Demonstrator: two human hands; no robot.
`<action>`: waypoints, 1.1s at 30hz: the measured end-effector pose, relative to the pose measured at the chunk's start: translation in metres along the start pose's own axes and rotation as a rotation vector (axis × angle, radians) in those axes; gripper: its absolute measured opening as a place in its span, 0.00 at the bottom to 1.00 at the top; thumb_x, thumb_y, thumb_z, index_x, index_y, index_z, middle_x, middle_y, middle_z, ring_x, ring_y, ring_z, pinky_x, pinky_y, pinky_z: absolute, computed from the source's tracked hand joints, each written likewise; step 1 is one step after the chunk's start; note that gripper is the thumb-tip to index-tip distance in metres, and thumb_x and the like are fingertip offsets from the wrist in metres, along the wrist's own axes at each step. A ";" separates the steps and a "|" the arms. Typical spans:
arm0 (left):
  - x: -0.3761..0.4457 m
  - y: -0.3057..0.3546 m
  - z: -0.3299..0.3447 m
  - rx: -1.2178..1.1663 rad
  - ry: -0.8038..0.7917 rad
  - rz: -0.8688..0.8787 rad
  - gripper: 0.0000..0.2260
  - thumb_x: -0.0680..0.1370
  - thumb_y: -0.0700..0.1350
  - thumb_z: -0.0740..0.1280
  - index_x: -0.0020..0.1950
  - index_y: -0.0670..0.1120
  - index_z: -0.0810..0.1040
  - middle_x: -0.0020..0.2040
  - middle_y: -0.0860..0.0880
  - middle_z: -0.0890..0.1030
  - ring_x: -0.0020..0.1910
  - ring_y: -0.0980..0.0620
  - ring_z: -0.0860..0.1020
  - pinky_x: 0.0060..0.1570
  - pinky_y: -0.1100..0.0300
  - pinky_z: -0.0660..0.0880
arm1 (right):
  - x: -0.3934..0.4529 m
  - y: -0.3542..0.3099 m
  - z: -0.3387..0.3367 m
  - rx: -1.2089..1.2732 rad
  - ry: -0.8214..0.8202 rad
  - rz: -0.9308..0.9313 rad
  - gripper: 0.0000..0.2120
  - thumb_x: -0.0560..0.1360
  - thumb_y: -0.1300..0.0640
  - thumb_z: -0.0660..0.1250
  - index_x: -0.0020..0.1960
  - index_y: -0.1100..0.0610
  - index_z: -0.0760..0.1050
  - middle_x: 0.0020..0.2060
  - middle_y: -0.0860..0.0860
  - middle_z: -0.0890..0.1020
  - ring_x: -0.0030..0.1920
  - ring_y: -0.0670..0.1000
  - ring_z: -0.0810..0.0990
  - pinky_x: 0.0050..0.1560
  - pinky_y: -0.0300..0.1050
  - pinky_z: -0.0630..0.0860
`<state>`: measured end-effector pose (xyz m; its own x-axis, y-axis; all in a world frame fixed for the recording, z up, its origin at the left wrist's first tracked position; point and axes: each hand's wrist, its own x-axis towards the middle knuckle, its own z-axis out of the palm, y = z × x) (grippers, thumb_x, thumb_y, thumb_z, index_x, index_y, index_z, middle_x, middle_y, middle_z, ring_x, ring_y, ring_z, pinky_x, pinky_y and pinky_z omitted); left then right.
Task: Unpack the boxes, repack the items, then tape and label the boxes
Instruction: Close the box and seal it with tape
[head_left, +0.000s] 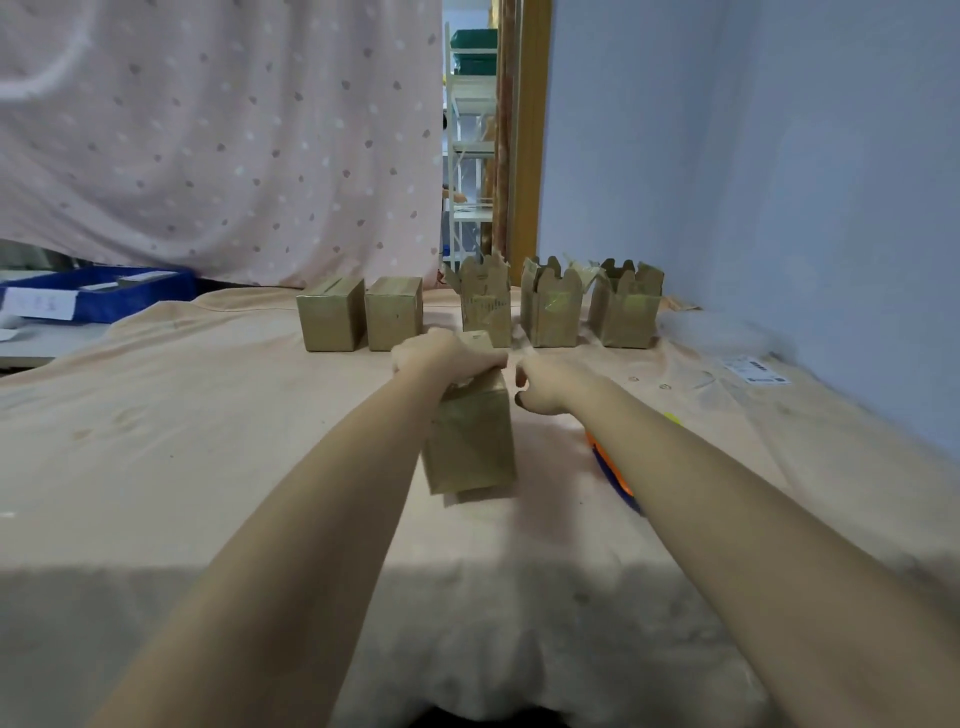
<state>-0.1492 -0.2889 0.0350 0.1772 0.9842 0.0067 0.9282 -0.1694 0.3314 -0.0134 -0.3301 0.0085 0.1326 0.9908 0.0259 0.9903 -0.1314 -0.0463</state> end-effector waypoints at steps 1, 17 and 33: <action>0.006 -0.010 -0.003 -0.013 0.038 -0.006 0.41 0.67 0.74 0.60 0.68 0.44 0.68 0.57 0.47 0.78 0.56 0.44 0.76 0.53 0.54 0.72 | 0.004 -0.005 0.003 0.051 0.027 -0.005 0.16 0.78 0.55 0.60 0.64 0.57 0.71 0.60 0.53 0.75 0.56 0.56 0.75 0.46 0.45 0.70; 0.119 -0.180 -0.056 -0.119 0.302 -0.164 0.28 0.66 0.70 0.66 0.50 0.47 0.70 0.48 0.47 0.78 0.51 0.44 0.76 0.46 0.55 0.67 | 0.158 -0.186 0.055 0.838 0.041 -0.203 0.14 0.76 0.63 0.61 0.62 0.62 0.72 0.51 0.55 0.77 0.51 0.53 0.74 0.57 0.48 0.71; 0.274 -0.272 -0.070 -0.068 0.371 -0.281 0.24 0.66 0.67 0.68 0.42 0.46 0.74 0.35 0.50 0.72 0.43 0.49 0.75 0.35 0.60 0.67 | 0.328 -0.296 0.093 1.040 0.068 -0.200 0.08 0.77 0.63 0.58 0.54 0.61 0.73 0.46 0.54 0.79 0.48 0.55 0.76 0.49 0.44 0.70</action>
<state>-0.3760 0.0310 0.0125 -0.2187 0.9456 0.2408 0.8977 0.0982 0.4296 -0.2664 0.0366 -0.0618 0.0055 0.9833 0.1818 0.4751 0.1574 -0.8657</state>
